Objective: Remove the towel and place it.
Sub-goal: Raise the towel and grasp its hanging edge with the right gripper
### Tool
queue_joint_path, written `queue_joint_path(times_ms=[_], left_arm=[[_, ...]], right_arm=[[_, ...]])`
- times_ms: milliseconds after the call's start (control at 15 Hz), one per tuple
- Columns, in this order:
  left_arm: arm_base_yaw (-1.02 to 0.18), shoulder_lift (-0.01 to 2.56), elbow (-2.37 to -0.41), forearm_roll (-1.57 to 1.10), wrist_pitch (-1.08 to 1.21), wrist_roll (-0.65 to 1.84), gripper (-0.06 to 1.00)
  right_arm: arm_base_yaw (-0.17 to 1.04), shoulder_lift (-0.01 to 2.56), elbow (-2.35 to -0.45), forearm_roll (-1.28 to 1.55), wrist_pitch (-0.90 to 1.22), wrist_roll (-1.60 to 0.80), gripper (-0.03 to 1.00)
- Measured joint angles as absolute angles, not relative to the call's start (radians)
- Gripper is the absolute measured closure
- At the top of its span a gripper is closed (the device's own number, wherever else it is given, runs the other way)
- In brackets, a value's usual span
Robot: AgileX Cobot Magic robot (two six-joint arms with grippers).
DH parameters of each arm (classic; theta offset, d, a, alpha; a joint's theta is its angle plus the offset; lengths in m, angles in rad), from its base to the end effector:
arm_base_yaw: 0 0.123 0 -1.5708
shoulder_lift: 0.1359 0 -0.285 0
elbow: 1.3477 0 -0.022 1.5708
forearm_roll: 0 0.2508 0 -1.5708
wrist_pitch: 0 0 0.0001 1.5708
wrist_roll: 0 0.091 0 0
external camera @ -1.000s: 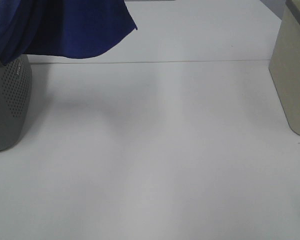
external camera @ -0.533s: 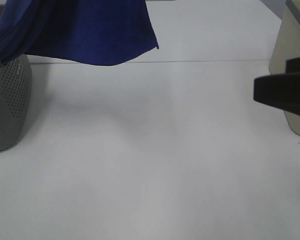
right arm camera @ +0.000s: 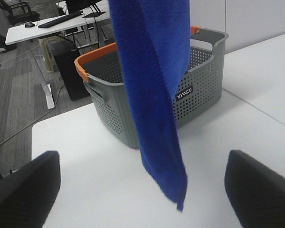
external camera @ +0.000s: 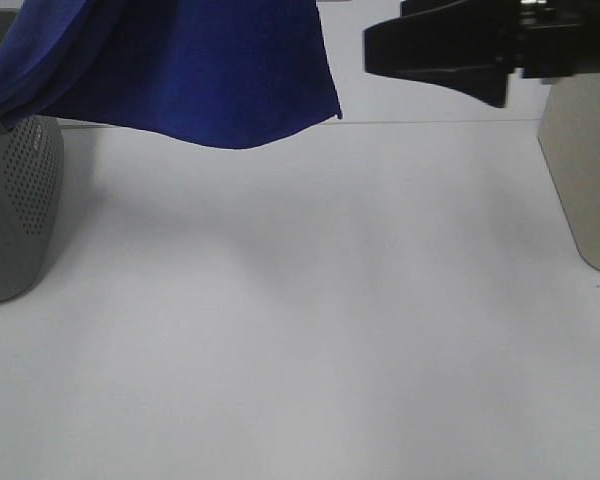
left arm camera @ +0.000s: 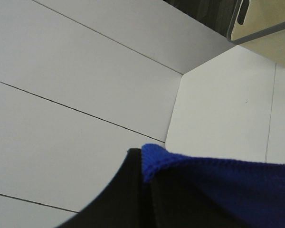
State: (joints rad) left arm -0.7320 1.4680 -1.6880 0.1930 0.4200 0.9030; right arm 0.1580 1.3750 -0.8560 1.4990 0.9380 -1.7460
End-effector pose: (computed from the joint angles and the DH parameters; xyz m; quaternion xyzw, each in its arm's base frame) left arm 0.2518 -0.2166 0.4950 0.5685 0.4790 0.1442 0.6531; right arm 0.2517 0.1143 0.2952 -0.3927 0.7041 0.3591 0.4701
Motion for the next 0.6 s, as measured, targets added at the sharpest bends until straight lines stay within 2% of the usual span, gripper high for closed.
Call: queue_joint_path(times_ms=[200,333,600], left_arm=[[-0.732,1.468,-1.688,0.185,0.420,0.903,0.94],[-0.732,1.468,-1.688,0.184,0.420,0.903,0.94],[-0.732,1.468,-1.688,0.184,0.421,0.903,0.94]], right_arm=[[0.294,1.541,-0.984,1.478,0.893,-1.746,0.07],[0.336,1.617,-1.040,1.448,0.894,-1.732,0.07],[0.336,1.638,-1.056,1.424,0.888,-1.713,0.09]])
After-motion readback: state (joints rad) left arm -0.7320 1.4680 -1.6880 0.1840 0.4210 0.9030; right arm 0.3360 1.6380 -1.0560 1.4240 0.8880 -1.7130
